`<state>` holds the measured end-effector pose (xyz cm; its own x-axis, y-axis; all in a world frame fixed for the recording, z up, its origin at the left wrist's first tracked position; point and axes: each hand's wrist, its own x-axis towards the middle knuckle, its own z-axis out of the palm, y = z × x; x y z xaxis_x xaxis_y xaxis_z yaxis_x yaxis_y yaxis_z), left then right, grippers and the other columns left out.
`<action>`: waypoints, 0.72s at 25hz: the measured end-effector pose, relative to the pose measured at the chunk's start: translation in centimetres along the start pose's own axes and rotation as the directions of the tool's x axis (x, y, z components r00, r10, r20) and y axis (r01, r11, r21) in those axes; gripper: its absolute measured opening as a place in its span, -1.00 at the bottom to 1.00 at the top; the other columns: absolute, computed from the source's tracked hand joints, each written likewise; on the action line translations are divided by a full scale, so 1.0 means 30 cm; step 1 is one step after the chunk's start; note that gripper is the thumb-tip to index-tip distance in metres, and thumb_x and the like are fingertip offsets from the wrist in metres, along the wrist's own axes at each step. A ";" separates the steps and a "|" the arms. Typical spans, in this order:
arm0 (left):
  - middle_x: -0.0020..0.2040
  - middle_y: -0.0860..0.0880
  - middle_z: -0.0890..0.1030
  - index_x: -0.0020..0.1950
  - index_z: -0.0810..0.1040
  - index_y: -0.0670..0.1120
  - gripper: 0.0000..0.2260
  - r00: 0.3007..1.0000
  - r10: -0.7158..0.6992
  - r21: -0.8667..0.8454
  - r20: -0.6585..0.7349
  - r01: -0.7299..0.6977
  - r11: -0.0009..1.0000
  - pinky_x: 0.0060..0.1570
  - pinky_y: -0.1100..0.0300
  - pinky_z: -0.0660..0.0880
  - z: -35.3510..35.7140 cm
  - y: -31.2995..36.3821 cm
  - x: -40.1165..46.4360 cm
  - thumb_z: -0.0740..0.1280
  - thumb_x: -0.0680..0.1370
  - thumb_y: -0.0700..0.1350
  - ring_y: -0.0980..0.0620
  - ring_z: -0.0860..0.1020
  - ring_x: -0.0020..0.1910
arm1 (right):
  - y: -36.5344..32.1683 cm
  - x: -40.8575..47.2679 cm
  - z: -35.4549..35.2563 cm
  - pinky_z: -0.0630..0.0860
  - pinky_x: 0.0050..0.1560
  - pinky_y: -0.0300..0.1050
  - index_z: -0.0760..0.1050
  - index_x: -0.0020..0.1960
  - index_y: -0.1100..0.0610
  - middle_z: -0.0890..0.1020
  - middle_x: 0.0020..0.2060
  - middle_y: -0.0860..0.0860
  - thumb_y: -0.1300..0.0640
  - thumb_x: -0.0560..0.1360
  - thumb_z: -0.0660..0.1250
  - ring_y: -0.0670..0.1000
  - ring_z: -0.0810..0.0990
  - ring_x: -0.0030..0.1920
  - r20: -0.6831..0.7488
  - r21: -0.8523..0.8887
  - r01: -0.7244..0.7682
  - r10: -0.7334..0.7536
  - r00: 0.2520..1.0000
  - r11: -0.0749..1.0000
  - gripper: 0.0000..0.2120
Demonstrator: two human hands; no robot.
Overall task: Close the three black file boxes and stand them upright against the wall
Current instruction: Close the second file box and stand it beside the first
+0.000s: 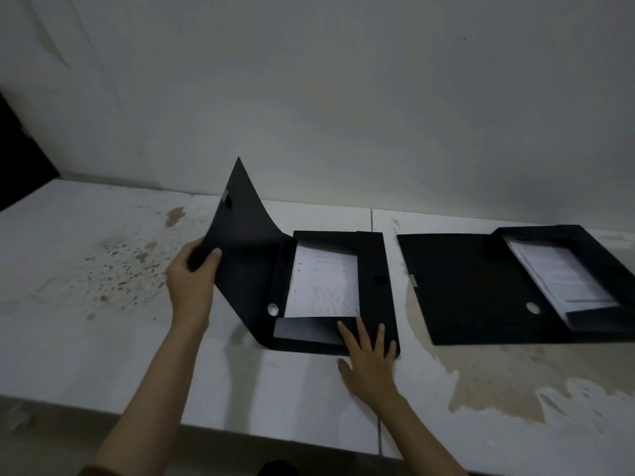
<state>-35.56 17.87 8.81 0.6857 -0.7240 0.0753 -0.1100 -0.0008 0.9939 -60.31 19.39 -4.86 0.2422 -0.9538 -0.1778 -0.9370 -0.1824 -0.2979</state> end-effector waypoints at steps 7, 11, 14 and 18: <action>0.41 0.00 0.40 0.44 0.29 -0.01 -0.50 0.919 0.089 0.090 0.384 -0.134 0.987 0.36 0.12 0.34 0.173 -0.079 -0.116 0.21 0.54 -0.32 0.05 0.38 0.36 | -0.002 0.036 -0.037 -0.12 0.45 0.26 0.01 0.48 -0.15 0.03 0.53 -0.03 -0.01 0.54 0.15 0.20 -0.11 0.52 0.045 0.162 -0.077 0.071 0.996 0.984 -0.44; 0.51 0.14 0.13 0.44 0.08 0.19 -0.33 0.710 0.160 0.181 0.685 -0.379 0.908 0.47 0.17 0.12 0.227 -0.196 -0.141 0.31 0.49 -0.26 0.18 0.10 0.49 | -0.012 0.112 -0.172 0.22 0.42 0.12 0.40 0.29 0.02 0.48 0.30 0.07 -0.06 0.60 0.01 0.12 0.35 0.37 0.082 0.623 -0.195 0.186 0.979 0.757 -0.64; 0.55 0.17 -0.08 0.48 -0.06 0.21 -0.28 0.544 0.066 0.298 0.837 -0.553 0.778 0.52 0.05 -0.01 0.265 -0.270 -0.129 0.33 0.48 -0.02 0.15 -0.12 0.52 | 0.004 0.132 -0.282 0.39 0.18 -0.13 0.46 0.17 0.09 0.57 0.13 0.07 -0.11 0.61 -0.14 0.04 0.52 0.13 0.173 0.916 -0.255 0.266 0.948 0.311 -0.52; 0.47 0.22 -0.28 0.43 -0.24 0.25 -0.21 0.411 -0.042 0.366 0.911 -0.755 0.544 0.45 0.01 -0.27 0.315 -0.328 -0.141 0.12 0.36 0.40 0.13 -0.29 0.48 | 0.082 0.174 -0.299 0.38 0.30 0.07 0.39 0.30 0.11 0.52 0.19 0.09 -0.26 0.54 -0.16 0.11 0.48 0.21 0.272 0.943 -0.325 0.399 0.876 0.071 -0.38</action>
<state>-44.17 14.40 -2.05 -0.3693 -0.9255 -0.0838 -0.8408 0.2943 0.4543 -63.61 11.81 1.89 -0.0938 -0.8430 -0.5297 0.0920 0.5224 -0.8477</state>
